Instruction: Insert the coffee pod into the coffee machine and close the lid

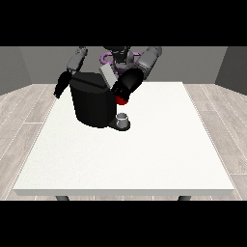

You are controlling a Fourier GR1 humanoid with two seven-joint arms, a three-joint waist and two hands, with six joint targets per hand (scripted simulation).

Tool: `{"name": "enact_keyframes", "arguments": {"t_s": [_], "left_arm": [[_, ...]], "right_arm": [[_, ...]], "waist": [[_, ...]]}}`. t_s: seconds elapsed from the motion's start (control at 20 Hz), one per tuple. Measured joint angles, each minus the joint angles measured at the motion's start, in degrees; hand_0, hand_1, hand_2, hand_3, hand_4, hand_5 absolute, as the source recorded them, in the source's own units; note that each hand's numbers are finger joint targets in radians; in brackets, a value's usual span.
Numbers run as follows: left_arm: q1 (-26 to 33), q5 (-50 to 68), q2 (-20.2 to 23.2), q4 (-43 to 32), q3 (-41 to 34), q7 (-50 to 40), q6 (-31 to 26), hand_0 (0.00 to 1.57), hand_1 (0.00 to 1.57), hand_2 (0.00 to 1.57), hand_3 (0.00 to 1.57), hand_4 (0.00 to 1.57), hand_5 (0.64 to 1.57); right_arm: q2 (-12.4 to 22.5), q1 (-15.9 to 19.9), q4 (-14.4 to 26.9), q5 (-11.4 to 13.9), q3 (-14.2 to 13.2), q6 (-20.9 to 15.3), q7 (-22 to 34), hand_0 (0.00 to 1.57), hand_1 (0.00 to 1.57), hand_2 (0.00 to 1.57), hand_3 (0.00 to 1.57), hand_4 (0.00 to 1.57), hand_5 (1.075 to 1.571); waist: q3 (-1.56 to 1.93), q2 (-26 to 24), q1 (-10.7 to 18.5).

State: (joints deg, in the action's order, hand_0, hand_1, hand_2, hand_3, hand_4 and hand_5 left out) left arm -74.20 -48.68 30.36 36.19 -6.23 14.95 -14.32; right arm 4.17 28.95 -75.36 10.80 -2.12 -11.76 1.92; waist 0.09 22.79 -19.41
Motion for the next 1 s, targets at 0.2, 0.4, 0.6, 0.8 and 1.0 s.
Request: {"name": "enact_keyframes", "arguments": {"t_s": [0.2,0.4,0.6,0.8,1.0], "left_arm": [[0.2,-1.2,0.8,0.0,0.6,1.6,1.0,0.81,0.81,0.91,0.66,0.00,1.571],[-0.3,-2.5,2.1,0.2,1.1,2.4,1.7,0.00,0.00,0.67,0.54,0.00,1.571],[-0.4,-3.3,2.0,0.5,1.3,1.9,2.2,0.00,0.00,0.57,0.47,0.00,1.571],[0.4,-3.6,1.5,0.6,1.2,2.4,2.9,0.00,0.00,0.48,0.38,0.00,1.571],[0.6,-4.0,0.9,0.0,1.3,1.4,2.8,0.00,0.00,0.30,0.20,0.00,1.571]], "right_arm": [[0.6,0.9,-0.7,0.2,0.0,0.2,1.6,0.00,0.00,0.00,0.00,0.15,1.571],[0.4,0.6,-0.8,1.2,0.6,-0.2,1.2,0.00,0.00,0.00,0.00,0.16,1.571],[1.2,1.1,0.3,0.9,-0.3,0.1,0.9,0.00,0.00,0.00,0.00,0.17,1.571],[1.6,0.7,1.0,0.3,-1.1,0.5,0.7,0.00,0.00,0.00,0.00,0.15,1.571],[1.5,0.2,1.8,0.6,-1.1,0.2,0.5,0.00,0.00,0.00,0.00,0.08,1.571]], "waist": [[0.05,0.2,-0.3],[0.04,1.0,-0.6],[0.05,1.1,-0.1],[0.03,0.3,0.7],[-0.03,-0.6,1.0]]}}
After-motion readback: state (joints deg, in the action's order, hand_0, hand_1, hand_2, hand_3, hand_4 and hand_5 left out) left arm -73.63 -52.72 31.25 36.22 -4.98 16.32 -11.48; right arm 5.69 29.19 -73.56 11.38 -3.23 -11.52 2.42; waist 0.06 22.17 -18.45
